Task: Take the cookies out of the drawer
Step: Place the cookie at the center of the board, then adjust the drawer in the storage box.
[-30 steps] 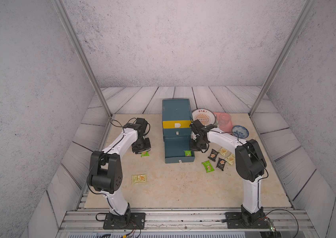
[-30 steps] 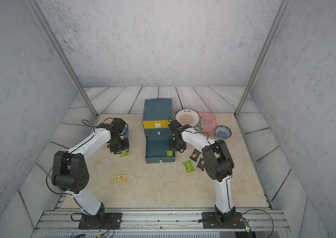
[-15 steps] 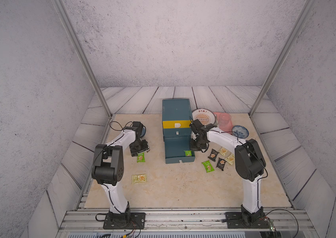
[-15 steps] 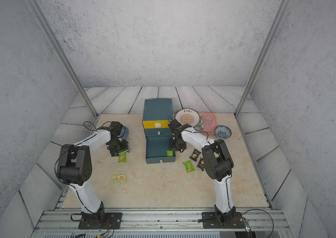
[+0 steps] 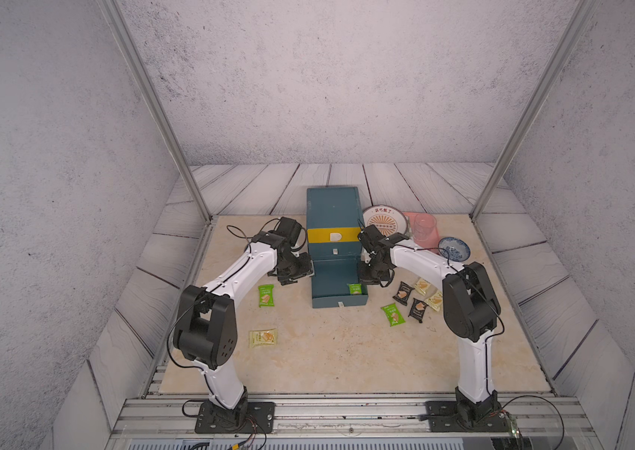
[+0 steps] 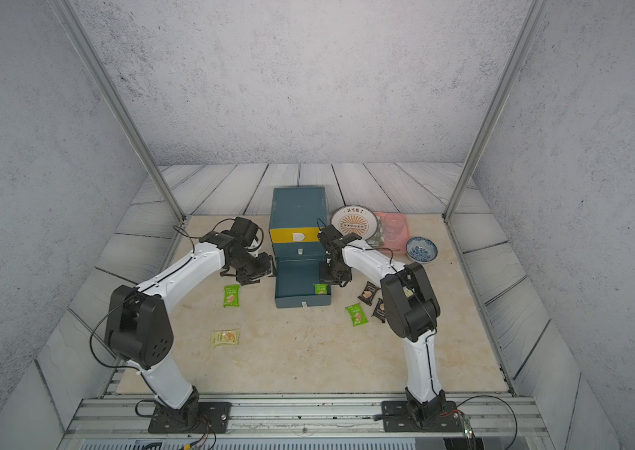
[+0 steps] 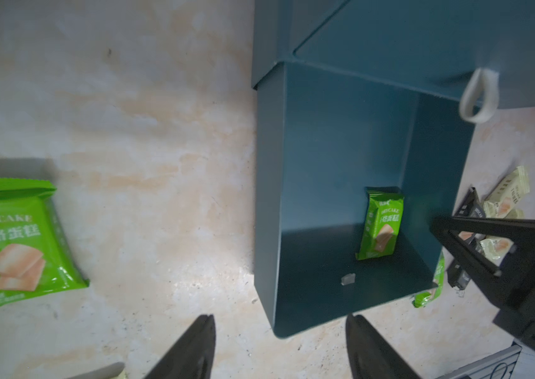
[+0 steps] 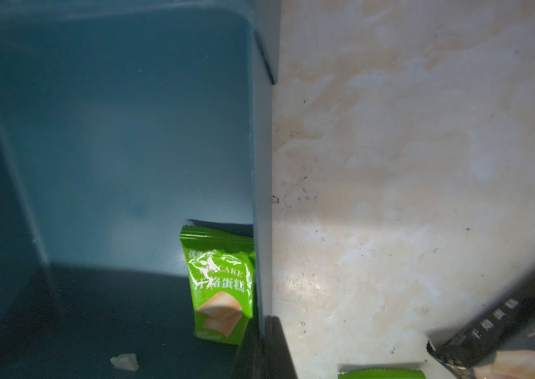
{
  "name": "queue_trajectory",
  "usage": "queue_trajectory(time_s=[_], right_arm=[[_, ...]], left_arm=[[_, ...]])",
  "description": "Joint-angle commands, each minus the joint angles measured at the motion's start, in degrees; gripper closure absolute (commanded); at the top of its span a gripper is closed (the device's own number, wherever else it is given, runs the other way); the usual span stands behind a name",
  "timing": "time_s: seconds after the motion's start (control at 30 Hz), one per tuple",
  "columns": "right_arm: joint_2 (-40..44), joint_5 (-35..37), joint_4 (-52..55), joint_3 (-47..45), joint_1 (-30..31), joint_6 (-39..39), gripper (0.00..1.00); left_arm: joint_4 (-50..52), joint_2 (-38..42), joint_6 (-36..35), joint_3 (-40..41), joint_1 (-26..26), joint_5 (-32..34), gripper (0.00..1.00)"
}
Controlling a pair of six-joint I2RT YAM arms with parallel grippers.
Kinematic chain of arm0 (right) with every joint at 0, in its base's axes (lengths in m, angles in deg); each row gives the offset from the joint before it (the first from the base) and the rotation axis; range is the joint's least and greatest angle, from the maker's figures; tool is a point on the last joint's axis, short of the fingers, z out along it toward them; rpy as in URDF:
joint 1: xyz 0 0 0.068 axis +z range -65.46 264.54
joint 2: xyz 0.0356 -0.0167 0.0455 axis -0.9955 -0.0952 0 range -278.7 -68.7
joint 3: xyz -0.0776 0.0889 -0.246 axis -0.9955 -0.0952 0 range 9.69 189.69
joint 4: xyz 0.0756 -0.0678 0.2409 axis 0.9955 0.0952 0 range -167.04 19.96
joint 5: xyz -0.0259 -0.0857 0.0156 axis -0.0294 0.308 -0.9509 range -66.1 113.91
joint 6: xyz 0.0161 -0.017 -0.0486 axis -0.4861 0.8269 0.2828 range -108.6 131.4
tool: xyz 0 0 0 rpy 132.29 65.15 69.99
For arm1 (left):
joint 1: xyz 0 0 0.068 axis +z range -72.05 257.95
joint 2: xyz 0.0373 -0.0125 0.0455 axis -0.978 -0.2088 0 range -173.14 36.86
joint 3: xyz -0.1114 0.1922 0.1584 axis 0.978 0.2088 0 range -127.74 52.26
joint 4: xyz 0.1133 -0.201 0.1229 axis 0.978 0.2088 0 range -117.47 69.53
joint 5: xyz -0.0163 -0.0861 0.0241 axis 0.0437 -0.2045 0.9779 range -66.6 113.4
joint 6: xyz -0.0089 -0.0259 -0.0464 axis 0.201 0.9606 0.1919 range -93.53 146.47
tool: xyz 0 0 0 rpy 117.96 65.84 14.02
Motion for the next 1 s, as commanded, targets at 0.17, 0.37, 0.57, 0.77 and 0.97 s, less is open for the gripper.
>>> queue_trajectory(time_s=[0.17,0.37,0.57,0.77,0.97], right_arm=[[-1.5,1.1,0.7,1.0,-0.4,-0.2,1.00],[-1.5,1.1,0.8,1.0,-0.4,0.0,1.00],[-1.4,1.1,0.9,0.3,-0.5,0.2,1.00],[-1.0,1.3,1.2,0.4,-0.5,0.7,1.00],[0.2,2.0,1.9,0.3,-0.6,1.0,0.87]], left_arm=[[5.6,-8.1,1.4,-6.2,-2.1,2.7,0.44],[3.2,-11.1,2.2,-3.7,-3.1,3.4,0.51],[0.6,-13.0,3.9,-2.9,-3.7,4.2,0.65],[0.3,-14.6,3.9,-2.4,-4.1,4.1,0.84],[0.2,-14.9,3.7,-3.0,-4.2,3.7,0.90]])
